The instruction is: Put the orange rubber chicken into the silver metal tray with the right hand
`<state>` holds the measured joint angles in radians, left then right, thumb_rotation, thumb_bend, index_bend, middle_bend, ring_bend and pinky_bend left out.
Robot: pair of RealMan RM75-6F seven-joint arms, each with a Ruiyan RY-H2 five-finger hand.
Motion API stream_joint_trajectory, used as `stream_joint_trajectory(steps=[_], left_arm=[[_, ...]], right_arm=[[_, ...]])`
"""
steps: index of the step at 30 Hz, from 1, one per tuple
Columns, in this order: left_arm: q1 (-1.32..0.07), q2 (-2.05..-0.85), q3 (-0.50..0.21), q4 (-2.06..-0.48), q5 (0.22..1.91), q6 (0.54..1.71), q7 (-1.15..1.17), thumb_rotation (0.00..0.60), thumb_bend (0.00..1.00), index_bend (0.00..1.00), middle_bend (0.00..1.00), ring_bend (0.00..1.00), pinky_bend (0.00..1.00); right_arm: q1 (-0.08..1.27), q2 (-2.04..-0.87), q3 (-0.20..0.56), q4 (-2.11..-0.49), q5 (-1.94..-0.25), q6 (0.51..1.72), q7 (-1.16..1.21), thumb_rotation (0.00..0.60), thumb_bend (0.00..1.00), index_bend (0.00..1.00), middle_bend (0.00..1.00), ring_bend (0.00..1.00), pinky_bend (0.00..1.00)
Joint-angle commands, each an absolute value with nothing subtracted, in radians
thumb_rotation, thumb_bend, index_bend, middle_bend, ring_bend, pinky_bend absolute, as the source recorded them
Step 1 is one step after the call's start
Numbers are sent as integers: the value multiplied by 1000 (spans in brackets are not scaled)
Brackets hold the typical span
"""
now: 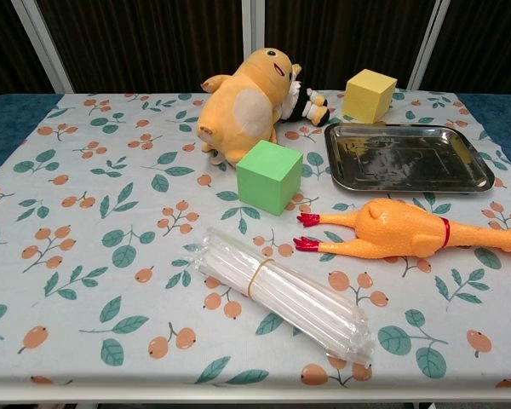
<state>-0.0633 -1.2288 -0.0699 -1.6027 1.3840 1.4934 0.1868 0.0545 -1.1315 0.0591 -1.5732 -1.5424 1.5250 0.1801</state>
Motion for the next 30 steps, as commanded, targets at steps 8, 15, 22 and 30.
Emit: stream_joint_trajectory(steps=[8, 15, 22, 30], left_arm=[[-54, -1264, -81, -1567, 1383, 1535, 233, 600, 149, 259, 175, 108, 175], [-60, -1241, -65, -1597, 1374, 1490, 229, 600, 149, 259, 174, 108, 175], [-63, -1225, -53, -1617, 1371, 1457, 198, 600, 150, 259, 174, 108, 176], [-60, -1223, -46, -1609, 1372, 1451, 175, 600, 150, 259, 174, 108, 175]], right_arm=[[81, -1125, 58, -1578, -1547, 1481, 161, 600, 158, 226, 326, 228, 359], [133, -1125, 44, -1600, -1548, 1381, 97, 600, 137, 171, 303, 205, 349], [231, -1209, 52, -1563, -1513, 1217, -1, 600, 119, 170, 345, 241, 349], [322, -1354, 68, -1444, -1446, 1084, -142, 600, 118, 210, 360, 247, 355]])
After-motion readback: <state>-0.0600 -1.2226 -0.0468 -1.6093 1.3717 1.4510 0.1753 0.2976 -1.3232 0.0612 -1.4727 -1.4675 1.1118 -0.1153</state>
